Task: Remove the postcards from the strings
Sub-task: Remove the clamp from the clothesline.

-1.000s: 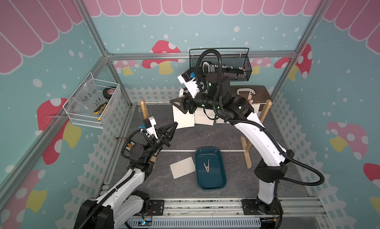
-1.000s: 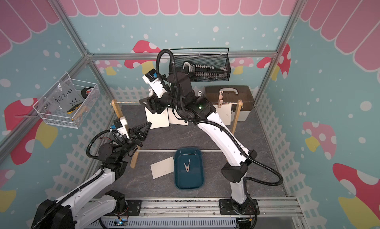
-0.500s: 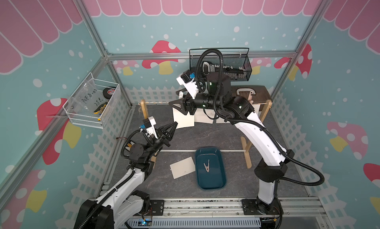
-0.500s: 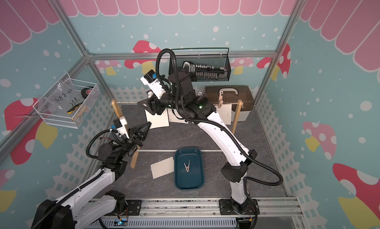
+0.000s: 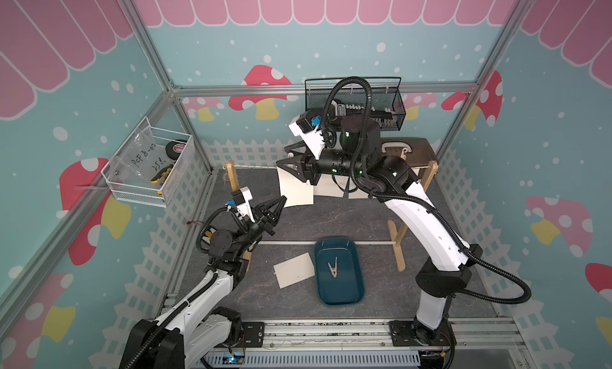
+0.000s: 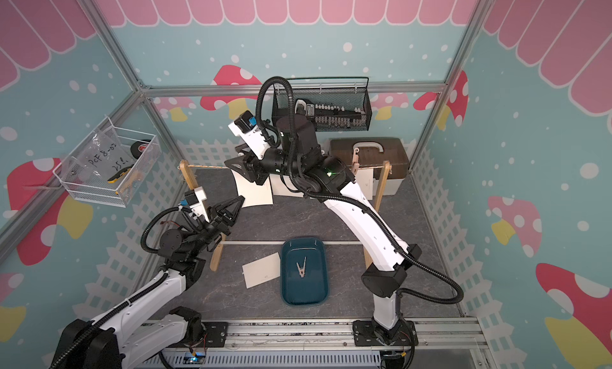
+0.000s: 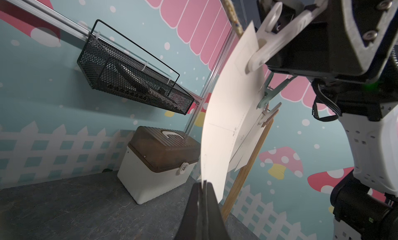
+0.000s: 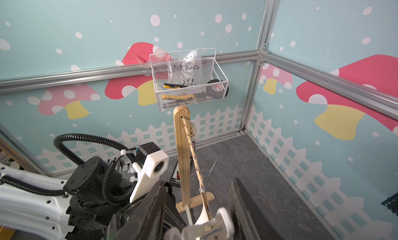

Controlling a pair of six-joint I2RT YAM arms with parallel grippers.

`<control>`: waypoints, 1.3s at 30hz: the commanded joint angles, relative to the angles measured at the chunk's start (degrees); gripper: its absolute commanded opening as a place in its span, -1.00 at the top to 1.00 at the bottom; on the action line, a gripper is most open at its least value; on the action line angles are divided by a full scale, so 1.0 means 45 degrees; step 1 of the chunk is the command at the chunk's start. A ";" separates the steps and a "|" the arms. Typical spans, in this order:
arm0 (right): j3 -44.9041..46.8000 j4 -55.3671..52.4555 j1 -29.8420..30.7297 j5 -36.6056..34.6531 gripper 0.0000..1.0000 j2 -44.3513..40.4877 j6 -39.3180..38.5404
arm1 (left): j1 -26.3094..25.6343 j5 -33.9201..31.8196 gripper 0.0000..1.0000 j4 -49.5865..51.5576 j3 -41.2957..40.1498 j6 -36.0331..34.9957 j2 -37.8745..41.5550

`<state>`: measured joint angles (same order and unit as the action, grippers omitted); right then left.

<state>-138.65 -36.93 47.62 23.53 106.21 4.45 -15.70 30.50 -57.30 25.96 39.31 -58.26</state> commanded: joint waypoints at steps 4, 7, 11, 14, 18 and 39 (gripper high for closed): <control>0.0203 0.0279 -0.0034 0.0263 0.21 -0.0331 -0.0297 | 0.0085 0.0468 0.97 0.0291 0.0518 0.0268 -0.0101; 0.0290 0.0283 -0.0034 0.0263 0.22 -0.0327 -0.0324 | 0.0091 0.0453 0.97 0.0328 0.0521 0.0268 -0.0088; 0.0455 0.0277 -0.0051 0.0077 0.12 -0.0301 -0.0494 | 0.0091 0.0449 0.98 0.0390 0.0511 0.0259 -0.0061; 0.0498 0.0269 -0.0049 -0.0014 0.09 -0.0265 -0.0619 | 0.0114 0.0448 0.98 0.0440 0.0534 0.0268 -0.0008; 0.0435 0.0259 -0.0111 -0.0043 0.16 -0.0244 -0.0686 | 0.0111 0.0429 0.98 0.0477 0.0534 0.0268 -0.0002; 0.0103 0.0910 -0.0131 -0.0706 0.73 -0.0076 -0.0101 | 0.0130 0.0380 1.00 0.1080 0.0428 0.0332 0.0307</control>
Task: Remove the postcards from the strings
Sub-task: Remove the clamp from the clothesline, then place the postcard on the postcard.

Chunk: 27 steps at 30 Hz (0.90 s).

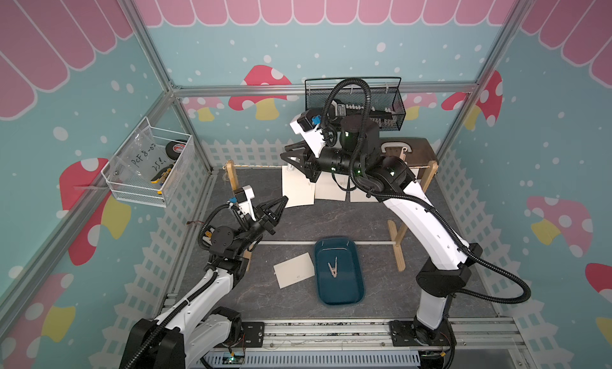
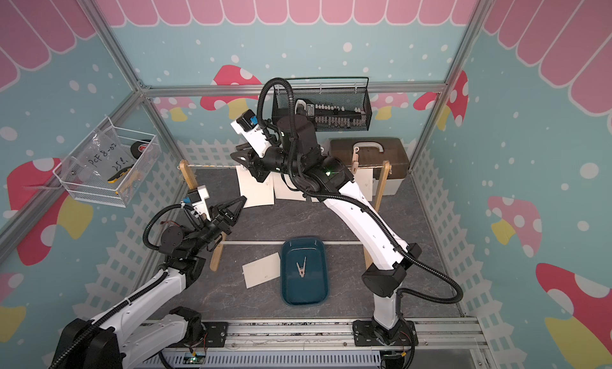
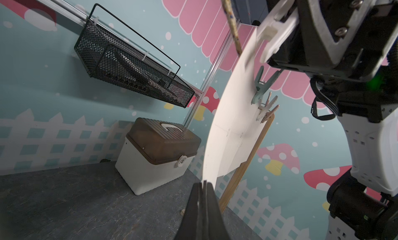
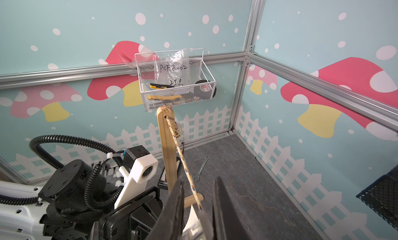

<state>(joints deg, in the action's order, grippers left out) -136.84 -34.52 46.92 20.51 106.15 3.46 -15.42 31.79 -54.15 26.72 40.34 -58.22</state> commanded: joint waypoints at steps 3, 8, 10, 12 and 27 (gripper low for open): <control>-0.0348 0.0494 0.0023 -0.0190 0.77 -0.0251 0.0278 | 0.0067 0.0036 1.00 0.0770 0.0244 0.0041 0.0450; -0.0340 0.0582 0.0023 -0.0766 0.81 -0.0810 0.0686 | 0.0067 -0.0146 1.00 0.1671 0.0118 -0.0153 0.0917; -0.0287 0.0571 0.0024 -0.1076 0.81 -0.1070 0.0843 | 0.0067 -0.0189 1.00 0.2108 0.0088 -0.0244 0.1168; -0.0211 0.0495 0.0023 -0.1244 0.81 -0.1464 0.0901 | 0.0068 -0.0226 1.00 0.2665 0.0078 -0.0354 0.1450; 0.4831 0.0706 0.0023 -0.1236 0.81 -0.6964 0.1128 | 0.0048 -0.1532 1.00 0.9549 -0.0458 -0.0041 0.5915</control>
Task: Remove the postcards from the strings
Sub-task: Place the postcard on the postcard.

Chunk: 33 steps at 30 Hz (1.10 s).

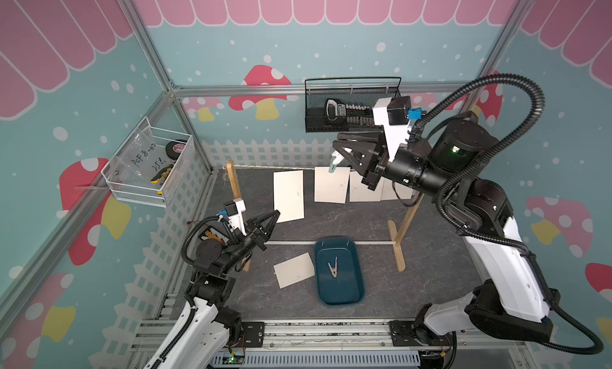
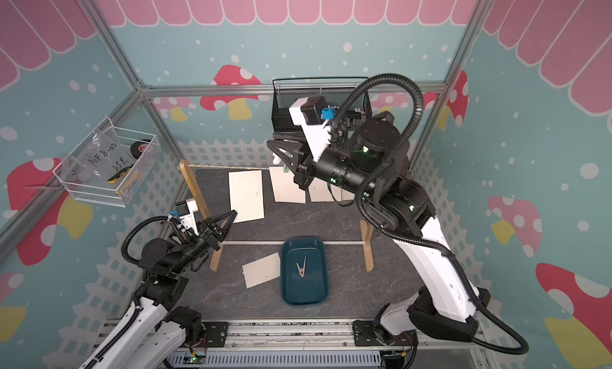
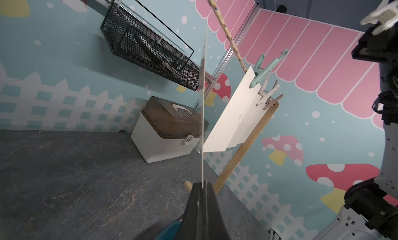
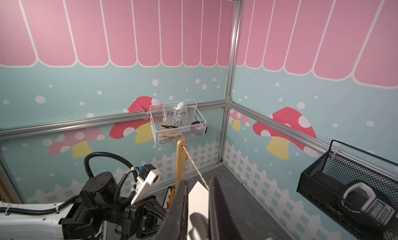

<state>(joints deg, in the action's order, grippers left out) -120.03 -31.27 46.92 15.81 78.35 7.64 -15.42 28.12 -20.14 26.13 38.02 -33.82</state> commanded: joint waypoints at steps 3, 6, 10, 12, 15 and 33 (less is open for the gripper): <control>0.3775 0.0291 0.0043 -0.0492 0.82 -0.2655 0.0819 | 0.0030 -0.0667 1.00 0.2212 -0.0665 0.1523 0.0864; 0.6262 0.0178 0.0043 -0.0593 0.82 -0.4374 0.1647 | -0.0057 -0.0468 1.00 0.2593 -0.1025 0.2437 0.1205; 0.9611 0.0146 0.0043 0.0210 0.81 -0.6165 0.2161 | -0.0664 -0.0596 1.00 0.4363 -0.1005 0.2472 0.1565; 1.1332 0.0313 0.0045 -0.0163 0.82 -0.6887 0.2745 | -0.1071 -0.0928 1.00 0.5294 -0.0963 0.2362 0.1680; 1.3926 0.1211 0.0063 -0.0549 0.84 -0.7899 0.3695 | -0.1666 -0.1248 1.00 0.6150 -0.1141 0.2604 0.1917; 2.0243 0.6079 0.1457 -0.4240 0.94 -0.7505 0.6110 | -0.5117 -0.5730 1.00 1.0747 -0.2382 0.4070 0.2810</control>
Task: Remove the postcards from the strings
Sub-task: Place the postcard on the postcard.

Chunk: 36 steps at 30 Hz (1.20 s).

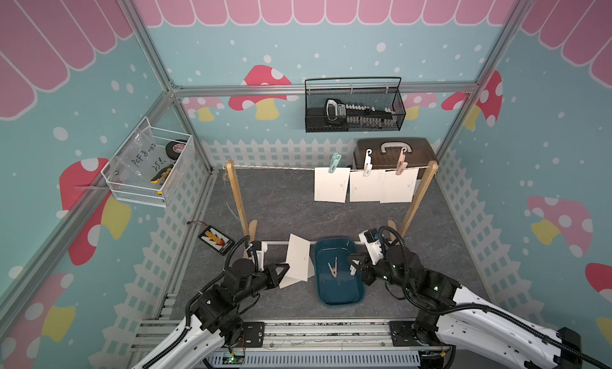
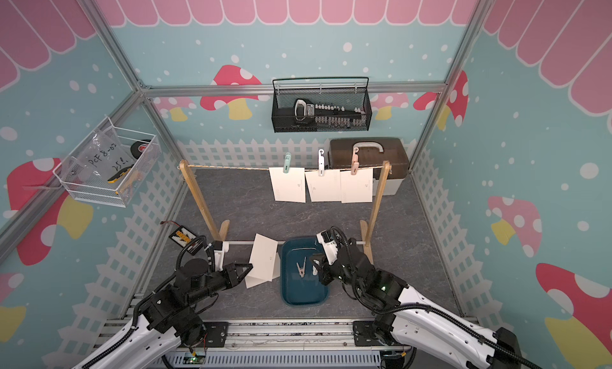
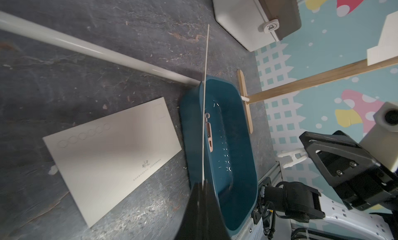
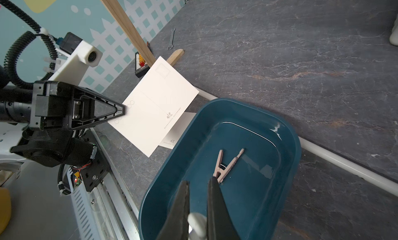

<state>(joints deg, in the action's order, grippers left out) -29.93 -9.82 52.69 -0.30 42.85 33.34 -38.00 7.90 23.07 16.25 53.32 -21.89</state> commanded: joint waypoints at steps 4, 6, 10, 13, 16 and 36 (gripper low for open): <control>0.0414 0.1868 0.0411 -0.1290 0.92 0.1225 0.0514 | -0.0242 -0.1364 1.00 0.1474 -0.0374 0.0845 -0.0334; 0.0736 0.2407 0.0421 -0.1541 0.92 0.1384 0.0719 | -0.0429 -0.1633 1.00 0.1430 -0.0492 0.0883 -0.0823; 0.1192 0.3303 0.0432 -0.1859 0.93 0.1707 0.0818 | -0.0835 -0.1780 1.00 0.1286 -0.0484 0.0998 -0.2042; 0.1326 0.3519 0.0431 -0.2128 0.92 0.2180 0.0995 | -0.1104 -0.1924 1.00 0.1224 -0.0447 0.1191 -0.2730; 0.1400 0.3851 0.0440 -0.2023 0.90 0.2939 0.1171 | -0.1202 -0.2024 1.00 0.1078 -0.0533 0.1401 -0.2966; 0.1681 0.5296 0.0428 -0.2112 0.83 0.5440 0.1399 | -0.1273 -0.3709 0.00 0.1088 0.0333 0.0401 -0.2794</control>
<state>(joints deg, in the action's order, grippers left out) -23.70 11.88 54.39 -8.21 66.30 38.46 -43.31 -5.26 27.94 14.96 57.06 -34.63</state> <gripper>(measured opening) 0.110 0.496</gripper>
